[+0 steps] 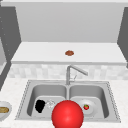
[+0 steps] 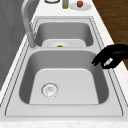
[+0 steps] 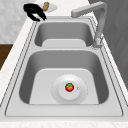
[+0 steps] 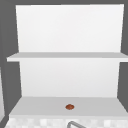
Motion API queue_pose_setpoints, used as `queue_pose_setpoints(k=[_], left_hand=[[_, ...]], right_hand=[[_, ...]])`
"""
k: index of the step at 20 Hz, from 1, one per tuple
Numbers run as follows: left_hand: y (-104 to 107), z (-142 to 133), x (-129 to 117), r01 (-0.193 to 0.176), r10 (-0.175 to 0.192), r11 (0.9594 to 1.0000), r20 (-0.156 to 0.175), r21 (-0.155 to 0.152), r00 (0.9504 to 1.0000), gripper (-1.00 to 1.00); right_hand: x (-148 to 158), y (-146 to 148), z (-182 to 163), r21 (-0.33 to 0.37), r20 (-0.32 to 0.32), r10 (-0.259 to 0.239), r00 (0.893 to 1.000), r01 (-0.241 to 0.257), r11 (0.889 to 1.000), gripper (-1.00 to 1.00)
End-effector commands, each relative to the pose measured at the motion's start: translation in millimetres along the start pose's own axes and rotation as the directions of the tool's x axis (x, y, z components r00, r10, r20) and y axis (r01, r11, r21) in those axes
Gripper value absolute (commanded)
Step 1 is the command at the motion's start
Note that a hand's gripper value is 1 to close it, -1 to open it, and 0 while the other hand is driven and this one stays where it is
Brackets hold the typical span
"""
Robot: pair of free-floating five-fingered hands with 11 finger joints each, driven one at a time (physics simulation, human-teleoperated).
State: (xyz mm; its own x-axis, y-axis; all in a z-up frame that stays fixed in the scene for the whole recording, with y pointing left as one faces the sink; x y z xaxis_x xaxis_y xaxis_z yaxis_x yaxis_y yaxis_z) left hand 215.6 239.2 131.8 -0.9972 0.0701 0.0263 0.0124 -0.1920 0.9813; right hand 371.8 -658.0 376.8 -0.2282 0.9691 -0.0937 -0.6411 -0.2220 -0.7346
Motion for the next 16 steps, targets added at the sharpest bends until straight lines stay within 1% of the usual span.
queue_pose_setpoints(k=[1,7,11,15,16], left_hand=[[0.0,0.0,0.0,0.0,0.0,1.0,0.0,0.0,1.0,0.0],[0.0,0.0,0.0,0.0,0.0,1.0,0.0,0.0,1.0,0.0],[0.0,0.0,0.0,0.0,0.0,1.0,0.0,0.0,1.0,0.0],[0.0,0.0,0.0,0.0,0.0,1.0,0.0,0.0,1.0,0.0],[0.0,0.0,0.0,0.0,0.0,1.0,0.0,0.0,1.0,0.0]], right_hand=[[0.3,4.1,-4.4,0.024,-0.026,0.033,0.999,-0.032,0.999,-1.0],[2.8,8.4,-3.7,0.009,-0.022,0.018,1.0,-0.018,1.0,-1.0],[5.8,15.7,0.1,0.01,-0.025,0.028,0.999,-0.028,1.0,-1.0],[11.5,15.1,-5.4,0.008,-0.02,0.014,1.0,-0.014,1.0,-1.0],[13.7,15.3,-5.8,0.009,-0.022,0.017,1.0,-0.017,1.0,-1.0]])
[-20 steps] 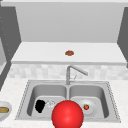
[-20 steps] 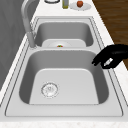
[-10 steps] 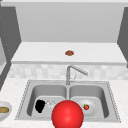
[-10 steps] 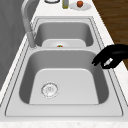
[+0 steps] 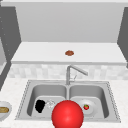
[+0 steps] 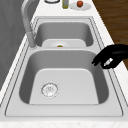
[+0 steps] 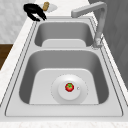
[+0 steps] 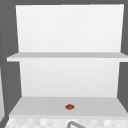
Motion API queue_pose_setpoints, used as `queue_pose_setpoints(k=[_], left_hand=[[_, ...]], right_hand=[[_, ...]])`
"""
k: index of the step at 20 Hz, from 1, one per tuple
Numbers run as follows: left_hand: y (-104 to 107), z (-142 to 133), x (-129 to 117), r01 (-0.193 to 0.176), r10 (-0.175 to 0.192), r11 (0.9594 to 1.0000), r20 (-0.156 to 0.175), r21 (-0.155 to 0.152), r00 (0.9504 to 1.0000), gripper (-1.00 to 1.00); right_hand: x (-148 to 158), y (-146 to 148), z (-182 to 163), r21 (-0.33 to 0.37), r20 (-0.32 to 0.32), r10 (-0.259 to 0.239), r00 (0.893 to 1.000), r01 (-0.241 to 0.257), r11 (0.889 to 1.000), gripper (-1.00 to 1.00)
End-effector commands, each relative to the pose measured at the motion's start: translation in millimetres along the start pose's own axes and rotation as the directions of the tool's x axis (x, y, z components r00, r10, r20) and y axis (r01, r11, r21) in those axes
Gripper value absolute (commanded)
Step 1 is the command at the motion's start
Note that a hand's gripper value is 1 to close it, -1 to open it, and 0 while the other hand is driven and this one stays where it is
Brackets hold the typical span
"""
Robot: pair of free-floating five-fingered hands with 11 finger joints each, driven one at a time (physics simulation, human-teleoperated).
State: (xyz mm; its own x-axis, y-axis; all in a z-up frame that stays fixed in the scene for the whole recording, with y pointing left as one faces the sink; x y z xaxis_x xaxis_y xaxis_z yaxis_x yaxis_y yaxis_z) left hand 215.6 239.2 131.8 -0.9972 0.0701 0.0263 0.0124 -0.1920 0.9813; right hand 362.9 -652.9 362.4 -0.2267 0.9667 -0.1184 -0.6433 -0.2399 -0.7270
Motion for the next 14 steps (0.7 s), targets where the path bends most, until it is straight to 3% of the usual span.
queue_pose_setpoints(k=[1,14], left_hand=[[0.0,0.0,0.0,0.0,0.0,1.0,0.0,0.0,1.0,0.0],[0.0,0.0,0.0,0.0,0.0,1.0,0.0,0.0,1.0,0.0]], right_hand=[[6.4,-0.4,-1.6,-0.005,-0.009,-0.007,1.0,0.007,1.0,-1.0],[19.6,2.4,-18.1,0.007,-0.015,0.013,1.0,-0.013,1.0,-1.0]])
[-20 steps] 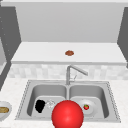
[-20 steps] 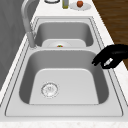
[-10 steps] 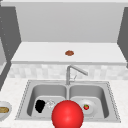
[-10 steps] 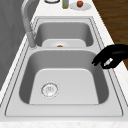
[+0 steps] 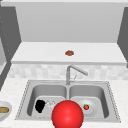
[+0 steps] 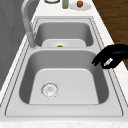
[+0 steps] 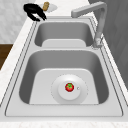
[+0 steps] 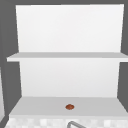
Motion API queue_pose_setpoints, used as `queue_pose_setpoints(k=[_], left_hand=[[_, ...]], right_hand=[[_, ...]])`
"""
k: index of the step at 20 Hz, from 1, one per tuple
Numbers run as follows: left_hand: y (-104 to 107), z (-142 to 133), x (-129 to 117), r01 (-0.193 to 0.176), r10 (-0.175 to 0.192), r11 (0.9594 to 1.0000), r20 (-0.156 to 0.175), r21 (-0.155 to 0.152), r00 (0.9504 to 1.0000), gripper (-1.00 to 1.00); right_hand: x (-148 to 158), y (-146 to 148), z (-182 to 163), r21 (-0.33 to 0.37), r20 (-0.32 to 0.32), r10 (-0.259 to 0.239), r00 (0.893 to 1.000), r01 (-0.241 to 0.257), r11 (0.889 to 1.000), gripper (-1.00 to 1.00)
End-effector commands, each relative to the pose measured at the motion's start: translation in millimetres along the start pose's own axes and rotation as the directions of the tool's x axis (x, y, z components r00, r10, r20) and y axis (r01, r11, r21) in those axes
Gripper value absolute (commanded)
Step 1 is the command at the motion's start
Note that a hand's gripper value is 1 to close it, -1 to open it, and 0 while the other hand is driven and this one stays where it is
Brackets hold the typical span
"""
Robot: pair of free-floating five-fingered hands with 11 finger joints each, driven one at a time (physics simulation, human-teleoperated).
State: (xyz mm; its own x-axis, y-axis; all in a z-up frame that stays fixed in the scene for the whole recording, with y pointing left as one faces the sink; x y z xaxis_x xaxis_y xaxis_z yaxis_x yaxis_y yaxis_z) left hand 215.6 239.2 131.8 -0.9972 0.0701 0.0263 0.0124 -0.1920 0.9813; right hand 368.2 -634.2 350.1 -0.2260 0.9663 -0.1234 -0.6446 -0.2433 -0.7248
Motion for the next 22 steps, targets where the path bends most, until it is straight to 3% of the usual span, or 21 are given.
queue_pose_setpoints(k=[1,22], left_hand=[[0.0,0.0,0.0,0.0,0.0,1.0,0.0,0.0,1.0,0.0],[0.0,0.0,0.0,0.0,0.0,1.0,0.0,0.0,1.0,0.0]], right_hand=[[2.4,2.4,-4.9,0.004,-0.013,0.01,1.0,-0.01,1.0,-1.0],[-2.0,17.9,-16.5,0.006,-0.007,0.007,1.0,-0.007,1.0,-1.0]])
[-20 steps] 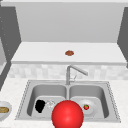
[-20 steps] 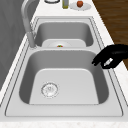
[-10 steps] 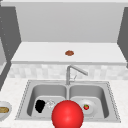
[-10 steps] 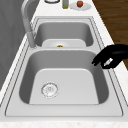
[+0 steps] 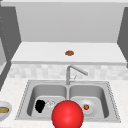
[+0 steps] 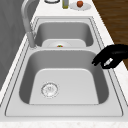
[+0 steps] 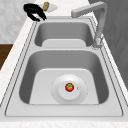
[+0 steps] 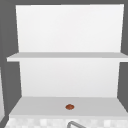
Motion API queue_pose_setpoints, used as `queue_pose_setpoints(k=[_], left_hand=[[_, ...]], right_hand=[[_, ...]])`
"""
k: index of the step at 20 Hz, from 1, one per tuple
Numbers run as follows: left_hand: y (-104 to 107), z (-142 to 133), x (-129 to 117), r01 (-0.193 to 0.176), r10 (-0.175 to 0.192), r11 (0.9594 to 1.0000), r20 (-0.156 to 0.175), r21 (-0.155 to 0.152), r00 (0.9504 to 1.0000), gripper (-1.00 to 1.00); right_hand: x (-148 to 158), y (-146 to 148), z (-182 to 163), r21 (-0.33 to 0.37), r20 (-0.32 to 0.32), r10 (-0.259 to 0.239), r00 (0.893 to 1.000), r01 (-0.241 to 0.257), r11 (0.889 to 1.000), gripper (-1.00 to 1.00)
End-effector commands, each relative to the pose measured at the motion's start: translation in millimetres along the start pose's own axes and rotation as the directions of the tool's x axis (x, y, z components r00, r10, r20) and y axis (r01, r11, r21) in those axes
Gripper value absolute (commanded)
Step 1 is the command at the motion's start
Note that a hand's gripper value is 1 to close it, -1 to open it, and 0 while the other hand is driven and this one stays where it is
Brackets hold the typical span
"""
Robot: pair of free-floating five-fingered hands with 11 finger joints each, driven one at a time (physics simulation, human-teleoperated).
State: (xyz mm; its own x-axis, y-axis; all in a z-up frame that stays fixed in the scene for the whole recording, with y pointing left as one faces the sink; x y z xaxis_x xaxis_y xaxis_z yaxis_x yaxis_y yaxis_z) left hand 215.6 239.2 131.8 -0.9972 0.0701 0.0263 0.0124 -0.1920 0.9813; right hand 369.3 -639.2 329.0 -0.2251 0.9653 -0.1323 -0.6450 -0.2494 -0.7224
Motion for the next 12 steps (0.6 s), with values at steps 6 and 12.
queue_pose_setpoints(k=[6,12], left_hand=[[0.0,0.0,0.0,0.0,0.0,1.0,0.0,0.0,1.0,0.0],[0.0,0.0,0.0,0.0,0.0,1.0,0.0,0.0,1.0,0.0]], right_hand=[[-3.4,6.9,-11.5,0.009,0.001,0.0,1.0,0.0,1.0,-1.0],[-9.4,1.7,-20.9,0.029,0.006,-0.005,1.0,0.005,1.0,-1.0]])
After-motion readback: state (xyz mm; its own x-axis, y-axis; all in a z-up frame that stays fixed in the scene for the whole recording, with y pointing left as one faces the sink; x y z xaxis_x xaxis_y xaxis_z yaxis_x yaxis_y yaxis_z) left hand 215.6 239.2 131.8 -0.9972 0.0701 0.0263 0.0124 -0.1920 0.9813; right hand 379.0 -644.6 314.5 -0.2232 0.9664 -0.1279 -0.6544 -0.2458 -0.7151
